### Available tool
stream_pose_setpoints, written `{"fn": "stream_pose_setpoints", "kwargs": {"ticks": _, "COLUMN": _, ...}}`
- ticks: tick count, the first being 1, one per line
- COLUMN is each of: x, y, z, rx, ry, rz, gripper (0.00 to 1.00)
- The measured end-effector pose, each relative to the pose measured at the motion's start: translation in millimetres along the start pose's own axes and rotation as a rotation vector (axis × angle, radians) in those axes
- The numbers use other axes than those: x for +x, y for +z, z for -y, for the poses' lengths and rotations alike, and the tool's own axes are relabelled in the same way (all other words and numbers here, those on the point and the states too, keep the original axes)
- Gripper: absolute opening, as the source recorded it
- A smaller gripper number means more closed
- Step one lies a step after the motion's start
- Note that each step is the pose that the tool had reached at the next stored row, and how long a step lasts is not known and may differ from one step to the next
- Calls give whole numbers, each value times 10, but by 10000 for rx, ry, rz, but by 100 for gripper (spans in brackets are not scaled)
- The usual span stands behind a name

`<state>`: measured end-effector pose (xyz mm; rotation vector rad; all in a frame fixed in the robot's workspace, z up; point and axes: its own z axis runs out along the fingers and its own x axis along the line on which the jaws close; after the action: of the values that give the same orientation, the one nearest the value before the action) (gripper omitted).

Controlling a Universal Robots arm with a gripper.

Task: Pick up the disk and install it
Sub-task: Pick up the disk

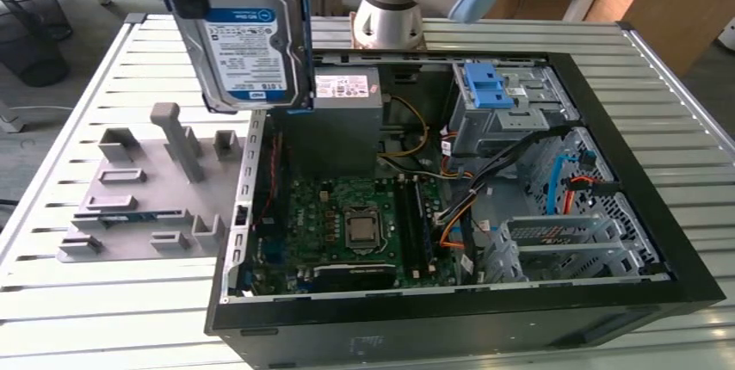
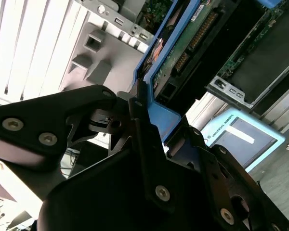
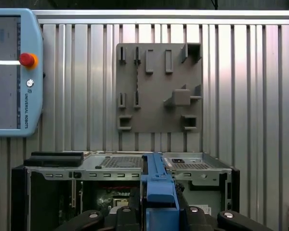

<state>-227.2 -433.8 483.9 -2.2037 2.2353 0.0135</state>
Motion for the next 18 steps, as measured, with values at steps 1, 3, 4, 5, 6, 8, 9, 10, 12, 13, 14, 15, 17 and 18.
{"fn": "stream_pose_setpoints", "kwargs": {"ticks": 1, "x": 2, "y": 0, "z": 43, "rx": 0, "ry": -1, "rz": 0, "gripper": 36}}
{"fn": "stream_pose_setpoints", "kwargs": {"ticks": 3, "x": 6, "y": 0, "z": 132, "rx": -1, "ry": -1, "rz": -1, "gripper": 36}}
{"fn": "stream_pose_setpoints", "kwargs": {"ticks": 4, "x": 7, "y": -1, "z": 175, "rx": -2, "ry": 0, "rz": -2, "gripper": 36}}
{"fn": "stream_pose_setpoints", "kwargs": {"ticks": 5, "x": 9, "y": -1, "z": 220, "rx": -2, "ry": 0, "rz": -1, "gripper": 36}}
{"fn": "stream_pose_setpoints", "kwargs": {"ticks": 6, "x": 10, "y": -1, "z": 257, "rx": -1, "ry": -1, "rz": 0, "gripper": 36}}
{"fn": "stream_pose_setpoints", "kwargs": {"ticks": 8, "x": 13, "y": -1, "z": 310, "rx": -1, "ry": -1, "rz": -1, "gripper": 36}}
{"fn": "stream_pose_setpoints", "kwargs": {"ticks": 9, "x": 14, "y": -1, "z": 326, "rx": -1, "ry": -1, "rz": 0, "gripper": 36}}
{"fn": "stream_pose_setpoints", "kwargs": {"ticks": 10, "x": 15, "y": -1, "z": 336, "rx": -1, "ry": -1, "rz": -1, "gripper": 36}}
{"fn": "stream_pose_setpoints", "kwargs": {"ticks": 12, "x": 27, "y": -2, "z": 345, "rx": -1, "ry": 0, "rz": 0, "gripper": 36}}
{"fn": "stream_pose_setpoints", "kwargs": {"ticks": 13, "x": 37, "y": -1, "z": 349, "rx": -1, "ry": 0, "rz": -1, "gripper": 36}}
{"fn": "stream_pose_setpoints", "kwargs": {"ticks": 14, "x": 51, "y": -1, "z": 353, "rx": -1, "ry": 0, "rz": 0, "gripper": 36}}
{"fn": "stream_pose_setpoints", "kwargs": {"ticks": 15, "x": 76, "y": -1, "z": 357, "rx": -1, "ry": 0, "rz": -1, "gripper": 36}}
{"fn": "stream_pose_setpoints", "kwargs": {"ticks": 17, "x": 134, "y": 1, "z": 365, "rx": 0, "ry": -1, "rz": 1, "gripper": 36}}
{"fn": "stream_pose_setpoints", "kwargs": {"ticks": 18, "x": 162, "y": 0, "z": 368, "rx": -1, "ry": -1, "rz": -1, "gripper": 36}}
